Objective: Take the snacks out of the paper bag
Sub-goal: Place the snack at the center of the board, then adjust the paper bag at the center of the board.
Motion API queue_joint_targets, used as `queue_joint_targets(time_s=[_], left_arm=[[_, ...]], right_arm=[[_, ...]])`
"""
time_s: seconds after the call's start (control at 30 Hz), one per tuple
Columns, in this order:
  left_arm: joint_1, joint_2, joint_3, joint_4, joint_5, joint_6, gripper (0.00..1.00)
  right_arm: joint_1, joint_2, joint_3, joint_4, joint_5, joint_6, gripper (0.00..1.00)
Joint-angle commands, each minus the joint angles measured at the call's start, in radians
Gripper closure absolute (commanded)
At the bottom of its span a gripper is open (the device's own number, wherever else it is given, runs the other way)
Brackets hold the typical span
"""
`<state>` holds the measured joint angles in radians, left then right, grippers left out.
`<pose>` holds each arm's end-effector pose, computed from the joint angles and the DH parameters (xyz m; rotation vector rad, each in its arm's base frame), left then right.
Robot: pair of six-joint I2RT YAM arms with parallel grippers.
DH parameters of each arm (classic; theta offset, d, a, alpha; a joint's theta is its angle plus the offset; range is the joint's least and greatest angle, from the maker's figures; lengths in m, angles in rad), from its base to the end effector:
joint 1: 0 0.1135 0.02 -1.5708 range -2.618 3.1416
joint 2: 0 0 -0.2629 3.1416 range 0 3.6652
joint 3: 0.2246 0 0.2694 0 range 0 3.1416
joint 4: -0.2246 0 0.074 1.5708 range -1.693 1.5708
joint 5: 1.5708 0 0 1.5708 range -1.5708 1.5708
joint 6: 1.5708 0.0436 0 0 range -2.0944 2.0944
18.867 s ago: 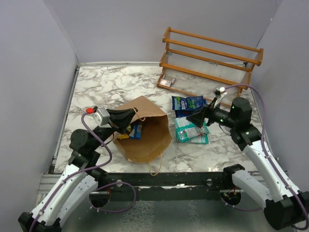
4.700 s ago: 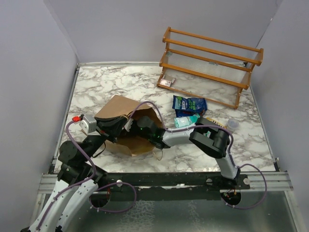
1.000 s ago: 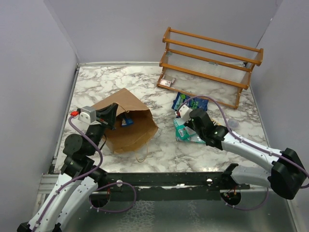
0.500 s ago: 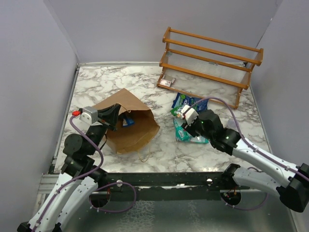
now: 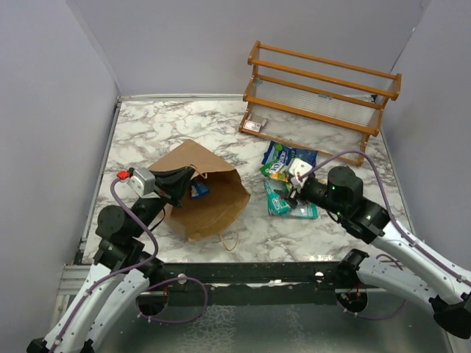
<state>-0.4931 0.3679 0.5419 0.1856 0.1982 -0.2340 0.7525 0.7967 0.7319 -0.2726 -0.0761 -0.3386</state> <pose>0.1124 -0.0702 0.3537 0.3369 1.2070 -0.7523 0.1532 0.1480 0.3055 -1.0417 1.6162 0.3516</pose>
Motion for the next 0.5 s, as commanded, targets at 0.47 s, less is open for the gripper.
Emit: queue_joint_targets(time_s=[0.47], left_arm=[[-0.004,-0.078,-0.08,0.075,0.168,-0.126,1.0]], right_arm=[[0.218,0.177,-0.098,0.415,-0.531,-0.09,0.43]])
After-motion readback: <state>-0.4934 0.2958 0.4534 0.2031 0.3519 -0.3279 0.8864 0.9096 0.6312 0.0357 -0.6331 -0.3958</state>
